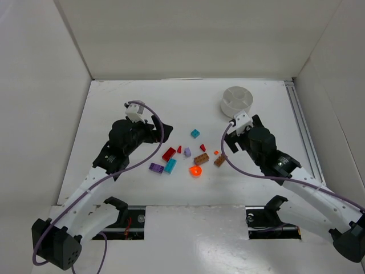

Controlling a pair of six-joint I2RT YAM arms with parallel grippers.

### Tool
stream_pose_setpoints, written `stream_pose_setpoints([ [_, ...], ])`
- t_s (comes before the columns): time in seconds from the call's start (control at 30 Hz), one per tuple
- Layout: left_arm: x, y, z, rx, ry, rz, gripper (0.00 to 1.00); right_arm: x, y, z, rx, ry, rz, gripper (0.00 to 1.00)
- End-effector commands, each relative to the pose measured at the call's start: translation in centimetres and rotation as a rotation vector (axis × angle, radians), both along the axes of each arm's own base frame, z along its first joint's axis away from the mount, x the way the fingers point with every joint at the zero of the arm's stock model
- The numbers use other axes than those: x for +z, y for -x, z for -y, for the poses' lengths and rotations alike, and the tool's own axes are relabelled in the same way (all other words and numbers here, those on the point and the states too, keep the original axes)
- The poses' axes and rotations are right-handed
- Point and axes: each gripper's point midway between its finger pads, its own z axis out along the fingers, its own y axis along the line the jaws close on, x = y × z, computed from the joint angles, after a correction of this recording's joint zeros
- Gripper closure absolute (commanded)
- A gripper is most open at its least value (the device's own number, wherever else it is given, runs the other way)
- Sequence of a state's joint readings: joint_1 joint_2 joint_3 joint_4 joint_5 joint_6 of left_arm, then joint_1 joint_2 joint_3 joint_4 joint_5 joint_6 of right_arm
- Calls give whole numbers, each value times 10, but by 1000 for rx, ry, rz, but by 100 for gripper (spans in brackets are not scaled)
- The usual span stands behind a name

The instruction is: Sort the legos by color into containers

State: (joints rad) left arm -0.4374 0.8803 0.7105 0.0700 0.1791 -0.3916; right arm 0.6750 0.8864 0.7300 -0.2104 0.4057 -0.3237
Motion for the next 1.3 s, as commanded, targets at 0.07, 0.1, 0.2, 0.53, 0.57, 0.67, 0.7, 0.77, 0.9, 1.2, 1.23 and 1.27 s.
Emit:
stream_pose_setpoints([
  [0.07, 15, 8, 8, -47, 58, 46, 0, 27, -1, 8, -68, -78, 71, 0],
  [0.1, 11, 9, 9, -57, 56, 37, 0, 24, 0, 15, -110, -75, 62, 0],
  [0.2, 11, 12, 17, -96, 67, 46, 0, 11, 2, 25, -193, -99, 22, 0],
  [0.53, -16, 9, 14, -57, 62, -46, 0, -18, -14, 36, -155, -110, -48, 0],
  [0.57, -23, 10, 12, -48, 52, -63, 0, -29, -14, 33, -122, -129, -88, 0],
  [0.67, -32, 8, 8, -14, 38, -96, 0, -54, -22, 37, -94, -199, -190, 6],
  [0.7, -32, 8, 8, -11, 47, -102, 0, -59, -28, 48, -122, -223, -210, 8],
  [0.77, -35, 8, 9, -8, 51, -116, 0, -85, -34, 50, -124, -253, -304, 14],
  [0.9, -40, 9, 10, -16, 44, -135, 0, -102, -55, 33, 15, -333, -380, 34],
  [1.2, -54, 14, 12, -21, 40, -163, 0, -115, -92, 37, 1, -378, -389, 43],
  [1.23, -54, 14, 12, -21, 40, -163, 0, -118, -93, 39, -10, -373, -396, 43],
  [1.27, -54, 14, 12, -21, 40, -163, 0, -115, -96, 42, -23, -367, -384, 43],
])
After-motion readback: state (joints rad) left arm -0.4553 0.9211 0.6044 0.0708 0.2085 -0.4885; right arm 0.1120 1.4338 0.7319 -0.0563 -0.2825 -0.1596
